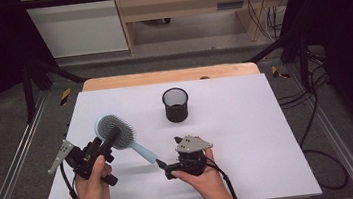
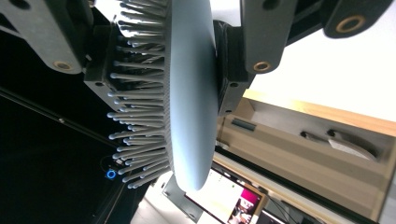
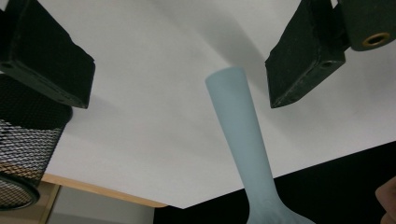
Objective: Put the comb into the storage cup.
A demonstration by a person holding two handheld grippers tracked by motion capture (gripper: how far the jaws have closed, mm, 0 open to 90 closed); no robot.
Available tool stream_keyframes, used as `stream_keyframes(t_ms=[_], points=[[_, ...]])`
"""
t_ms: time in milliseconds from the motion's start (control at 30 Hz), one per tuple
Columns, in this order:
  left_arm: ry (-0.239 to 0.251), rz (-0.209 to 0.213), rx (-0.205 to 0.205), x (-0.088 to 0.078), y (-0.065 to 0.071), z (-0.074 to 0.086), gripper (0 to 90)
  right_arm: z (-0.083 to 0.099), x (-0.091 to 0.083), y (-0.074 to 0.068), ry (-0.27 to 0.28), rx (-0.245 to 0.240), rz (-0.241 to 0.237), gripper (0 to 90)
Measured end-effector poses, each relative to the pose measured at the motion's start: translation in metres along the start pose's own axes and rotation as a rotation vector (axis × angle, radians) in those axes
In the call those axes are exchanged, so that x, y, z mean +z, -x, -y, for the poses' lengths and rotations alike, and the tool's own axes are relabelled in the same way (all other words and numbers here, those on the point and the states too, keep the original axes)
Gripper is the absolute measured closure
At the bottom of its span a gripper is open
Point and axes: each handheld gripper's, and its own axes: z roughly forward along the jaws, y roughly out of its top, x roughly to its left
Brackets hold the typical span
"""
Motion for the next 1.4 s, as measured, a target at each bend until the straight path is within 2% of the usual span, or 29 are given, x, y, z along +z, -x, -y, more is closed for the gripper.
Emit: stream_keyframes(t_ms=[200, 367, 533, 667, 733, 867, 967, 1067, 1267, 1400], points=[[0.017, -0.028, 0.023, -0.004, -0.003, -0.004, 51.7, -0.004, -0.006, 0.012, 0.004, 0.015, -0.002, 6.8], [0.021, -0.031, 0.024, -0.005, -0.004, -0.006, 51.6, -0.006, -0.02, 0.023, -0.026, -0.032, 0.026, 7.4], [0.021, -0.036, 0.037, -0.005, -0.004, -0.007, 51.6, 0.006, -0.052, 0.048, -0.009, -0.041, 0.089, 7.2], [0.022, -0.042, 0.052, -0.005, -0.004, -0.007, 51.6, 0.02, -0.082, 0.069, 0.037, -0.053, 0.161, 5.7], [0.02, -0.045, 0.064, -0.004, -0.004, -0.006, 51.6, 0.027, -0.091, 0.076, 0.062, -0.062, 0.186, 5.5], [0.011, -0.046, 0.083, -0.004, -0.002, -0.005, 51.6, 0.042, -0.103, 0.09, 0.1, -0.017, 0.22, 4.9], [0.009, -0.043, 0.084, -0.002, -0.002, -0.004, 51.5, 0.043, -0.109, 0.096, 0.112, 0.016, 0.231, 5.5], [0.007, -0.034, 0.079, 0.0, -0.001, -0.003, 51.6, 0.042, -0.111, 0.098, 0.126, 0.03, 0.253, 6.2], [-0.004, -0.02, 0.082, 0.005, 0.004, 0.002, 51.5, 0.045, -0.109, 0.1, 0.11, 0.023, 0.257, 6.4], [-0.027, 0.004, 0.104, 0.008, 0.012, 0.005, 51.4, 0.044, -0.112, 0.1, 0.117, 0.016, 0.259, 6.3]])
